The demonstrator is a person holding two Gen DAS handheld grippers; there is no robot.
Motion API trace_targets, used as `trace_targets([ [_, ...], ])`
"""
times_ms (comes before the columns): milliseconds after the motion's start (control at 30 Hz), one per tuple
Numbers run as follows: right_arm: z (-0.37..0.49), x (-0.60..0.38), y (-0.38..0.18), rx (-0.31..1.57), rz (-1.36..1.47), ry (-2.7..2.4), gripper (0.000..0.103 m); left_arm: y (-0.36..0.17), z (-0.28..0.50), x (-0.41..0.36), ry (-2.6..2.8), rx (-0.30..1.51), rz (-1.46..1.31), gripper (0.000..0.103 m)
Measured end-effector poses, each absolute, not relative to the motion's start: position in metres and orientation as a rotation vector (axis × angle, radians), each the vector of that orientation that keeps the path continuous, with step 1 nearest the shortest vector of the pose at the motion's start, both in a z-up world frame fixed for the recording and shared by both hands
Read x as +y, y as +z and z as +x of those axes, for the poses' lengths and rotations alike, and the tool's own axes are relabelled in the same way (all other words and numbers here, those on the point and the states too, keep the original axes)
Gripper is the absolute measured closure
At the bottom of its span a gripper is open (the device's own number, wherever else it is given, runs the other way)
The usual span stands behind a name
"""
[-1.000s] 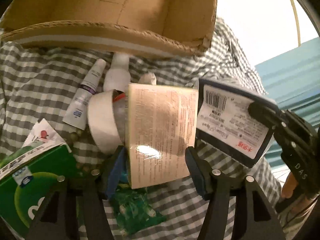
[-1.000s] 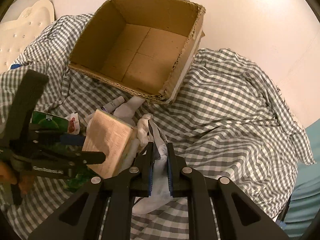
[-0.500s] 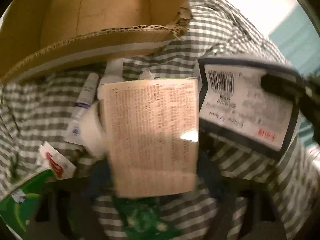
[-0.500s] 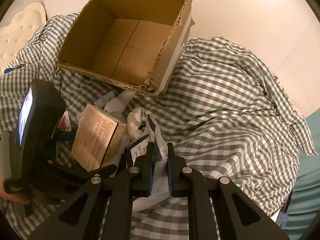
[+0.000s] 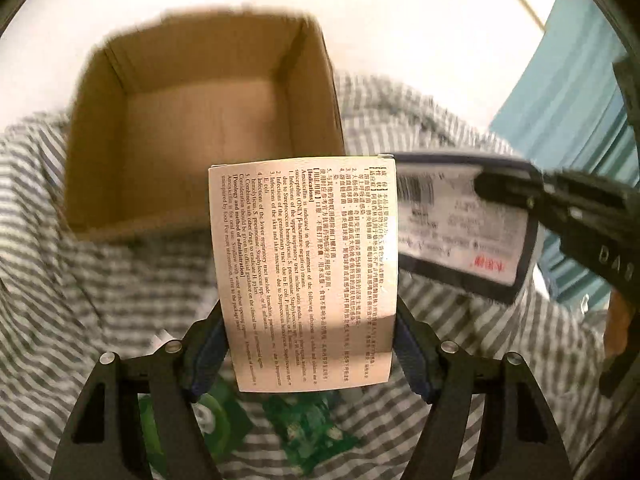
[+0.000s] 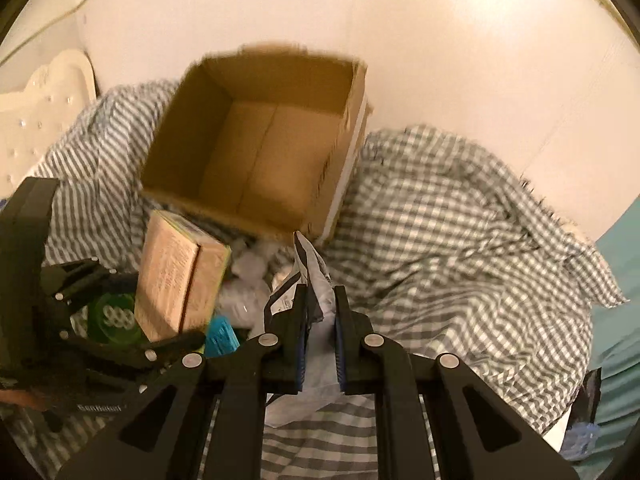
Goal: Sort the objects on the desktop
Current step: 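Carry both items into the cardboard box and open both tools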
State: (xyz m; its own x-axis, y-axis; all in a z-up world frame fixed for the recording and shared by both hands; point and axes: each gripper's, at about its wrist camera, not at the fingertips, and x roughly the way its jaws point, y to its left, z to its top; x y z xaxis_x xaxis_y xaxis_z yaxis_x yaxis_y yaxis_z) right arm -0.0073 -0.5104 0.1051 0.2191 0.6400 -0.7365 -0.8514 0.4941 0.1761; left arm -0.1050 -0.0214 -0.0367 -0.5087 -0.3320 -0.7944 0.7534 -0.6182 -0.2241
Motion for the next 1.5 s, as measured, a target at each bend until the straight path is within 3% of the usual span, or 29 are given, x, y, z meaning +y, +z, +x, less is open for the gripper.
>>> trace_targets([
  [367, -0.011, -0.477, 0.168, 0.732, -0.131, 1.087, 0.093, 0.022, -0.063, -0.114, -2.100, 0.587, 0.775, 0.027],
  [500, -0.003, -0.442, 0.170, 0.711, -0.098, 1.105, 0.093, 0.014, -0.058, -0.151, -2.050, 0.525, 0.759, 0.027],
  [900, 0.039, -0.340, 0.128, 0.737, -0.040, 1.153, 0.092, -0.042, -0.073, -0.214, -2.024, 0.583, 0.801, 0.026],
  [1000, 0.042, -0.335, 0.123, 0.722, -0.041, 1.159, 0.077, -0.048, -0.074, -0.220, -2.021, 0.595, 0.843, 0.018],
  [1067, 0.044, -0.336, 0.122, 0.713, -0.032, 1.155, 0.046, -0.048, -0.072, -0.219, -1.990, 0.577, 0.849, 0.011],
  [1300, 0.047, -0.360, 0.144, 0.702, 0.027, 1.116, 0.044, -0.020, -0.040, -0.200, -1.952, 0.678, 0.781, 0.011],
  [1500, 0.021, -0.398, 0.187, 0.668, 0.019, 1.117, 0.044, 0.024, -0.015, -0.148, -1.926, 0.641, 0.723, 0.011],
])
